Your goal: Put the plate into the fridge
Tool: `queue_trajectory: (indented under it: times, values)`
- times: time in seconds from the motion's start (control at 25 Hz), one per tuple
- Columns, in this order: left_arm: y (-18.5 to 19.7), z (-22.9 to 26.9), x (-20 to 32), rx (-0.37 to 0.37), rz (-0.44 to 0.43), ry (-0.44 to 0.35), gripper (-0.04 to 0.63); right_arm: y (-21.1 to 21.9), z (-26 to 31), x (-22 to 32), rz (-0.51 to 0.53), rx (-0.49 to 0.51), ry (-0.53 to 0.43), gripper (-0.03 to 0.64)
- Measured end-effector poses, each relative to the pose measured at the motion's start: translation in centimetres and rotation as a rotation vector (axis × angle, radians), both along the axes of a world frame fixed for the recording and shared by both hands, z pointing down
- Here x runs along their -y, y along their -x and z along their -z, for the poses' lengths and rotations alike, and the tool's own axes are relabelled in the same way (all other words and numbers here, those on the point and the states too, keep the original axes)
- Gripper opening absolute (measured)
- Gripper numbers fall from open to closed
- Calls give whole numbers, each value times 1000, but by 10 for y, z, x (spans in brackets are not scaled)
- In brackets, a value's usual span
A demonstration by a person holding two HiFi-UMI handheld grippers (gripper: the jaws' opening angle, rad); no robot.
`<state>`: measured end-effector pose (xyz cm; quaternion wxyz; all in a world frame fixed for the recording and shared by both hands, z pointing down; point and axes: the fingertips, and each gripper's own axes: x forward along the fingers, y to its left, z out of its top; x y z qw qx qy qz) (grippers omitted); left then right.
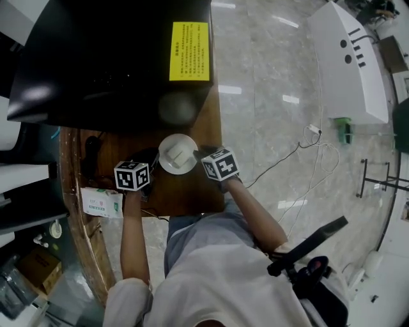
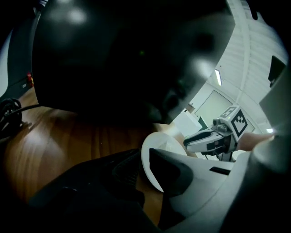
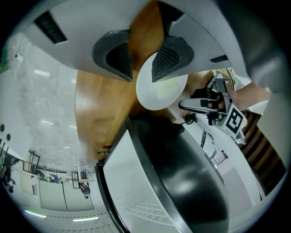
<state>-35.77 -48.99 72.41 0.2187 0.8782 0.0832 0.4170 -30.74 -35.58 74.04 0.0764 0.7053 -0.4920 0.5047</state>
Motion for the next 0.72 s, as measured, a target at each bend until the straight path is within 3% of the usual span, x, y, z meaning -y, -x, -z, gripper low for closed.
queue_trajectory:
  times: [0.2,0.32,0.6,0.72]
  values:
    - [1,-25,11,43,-17,38,74,-3,-25,23,-33,75,10,120]
    - [-1,-33,20,58,-29,21,77,-10,-29,34,-67,92,-2,120]
    - [2,-31,11,64,-73,3,80,-4,-19,39,-129,190,-74,120]
    - [-1,-32,14,67,-73,1,80,-7,-20,45,-218,283,-137,118]
